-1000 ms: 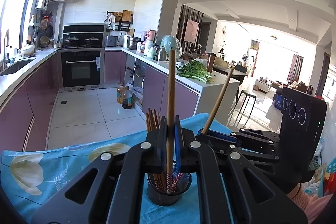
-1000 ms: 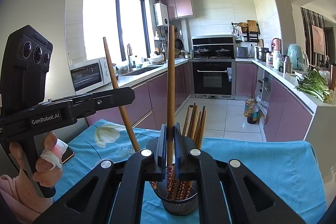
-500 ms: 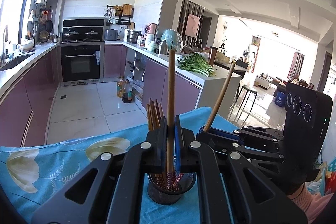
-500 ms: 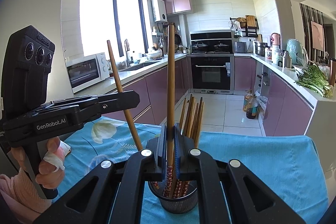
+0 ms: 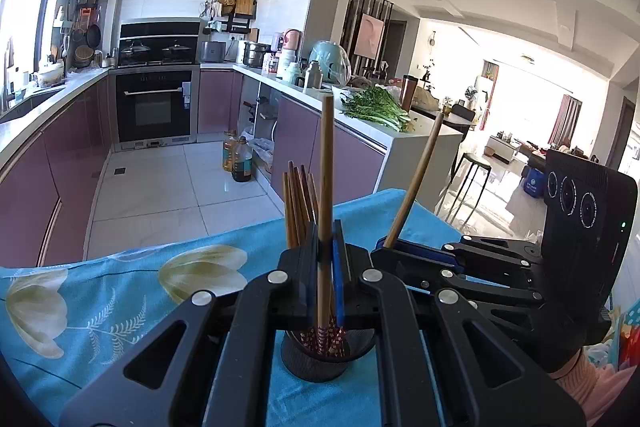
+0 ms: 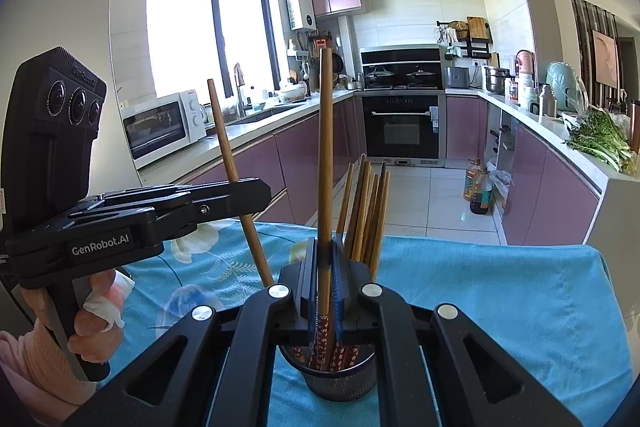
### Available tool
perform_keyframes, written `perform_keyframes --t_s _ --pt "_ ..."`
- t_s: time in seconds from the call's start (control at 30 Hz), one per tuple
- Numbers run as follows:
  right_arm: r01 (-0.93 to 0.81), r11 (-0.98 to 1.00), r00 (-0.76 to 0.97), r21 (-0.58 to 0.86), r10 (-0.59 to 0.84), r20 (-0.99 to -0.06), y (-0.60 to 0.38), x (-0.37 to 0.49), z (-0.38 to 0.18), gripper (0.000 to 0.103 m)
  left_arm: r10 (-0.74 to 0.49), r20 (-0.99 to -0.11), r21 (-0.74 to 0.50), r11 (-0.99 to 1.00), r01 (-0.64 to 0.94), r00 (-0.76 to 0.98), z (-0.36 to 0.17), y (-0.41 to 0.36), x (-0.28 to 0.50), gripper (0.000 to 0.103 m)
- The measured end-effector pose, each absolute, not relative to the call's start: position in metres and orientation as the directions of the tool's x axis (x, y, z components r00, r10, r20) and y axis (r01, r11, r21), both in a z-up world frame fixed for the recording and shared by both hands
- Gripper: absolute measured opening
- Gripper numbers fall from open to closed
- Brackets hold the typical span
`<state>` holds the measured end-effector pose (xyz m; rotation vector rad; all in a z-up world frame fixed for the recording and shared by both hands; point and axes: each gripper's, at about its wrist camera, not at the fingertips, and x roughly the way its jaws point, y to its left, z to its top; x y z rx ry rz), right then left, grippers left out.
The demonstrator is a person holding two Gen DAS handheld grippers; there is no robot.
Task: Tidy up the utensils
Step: 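Open both grippers to release the chopsticks into the cup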
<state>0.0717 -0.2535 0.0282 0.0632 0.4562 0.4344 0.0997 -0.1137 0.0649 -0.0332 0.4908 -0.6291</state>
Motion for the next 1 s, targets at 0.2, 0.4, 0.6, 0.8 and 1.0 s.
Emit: perform_keyframes --t_s 0.2,0.4,0.6,0.8,1.0 --pt "-0.391 0.906 0.801 0.159 0.42 -0.425 -0.253 0.077 0.026 0.006 -0.568 -0.443 -0.175 0.813 0.555 0.693 0.062 -0.117 0.102 0.007" --pt "-0.391 0.906 0.797 0.161 0.421 -0.433 -0.254 0.077 0.02 0.006 -0.565 -0.455 -0.177 0.815 0.552 0.688 0.059 -0.119 0.103 0.007" --pt "-0.389 0.906 0.79 0.164 0.42 -0.447 -0.254 0.077 0.014 0.006 -0.56 -0.471 -0.176 0.817 0.55 0.682 0.057 -0.122 0.108 0.007" --pt "-0.393 0.905 0.781 0.165 0.423 -0.459 -0.254 0.078 0.009 0.006 -0.551 -0.485 -0.168 0.82 0.547 0.679 0.056 -0.129 0.111 0.007" --pt "-0.395 0.904 0.771 0.166 0.424 -0.475 -0.252 0.081 0.004 0.006 -0.547 -0.506 -0.16 0.819 0.551 0.666 0.05 -0.133 0.113 0.007"
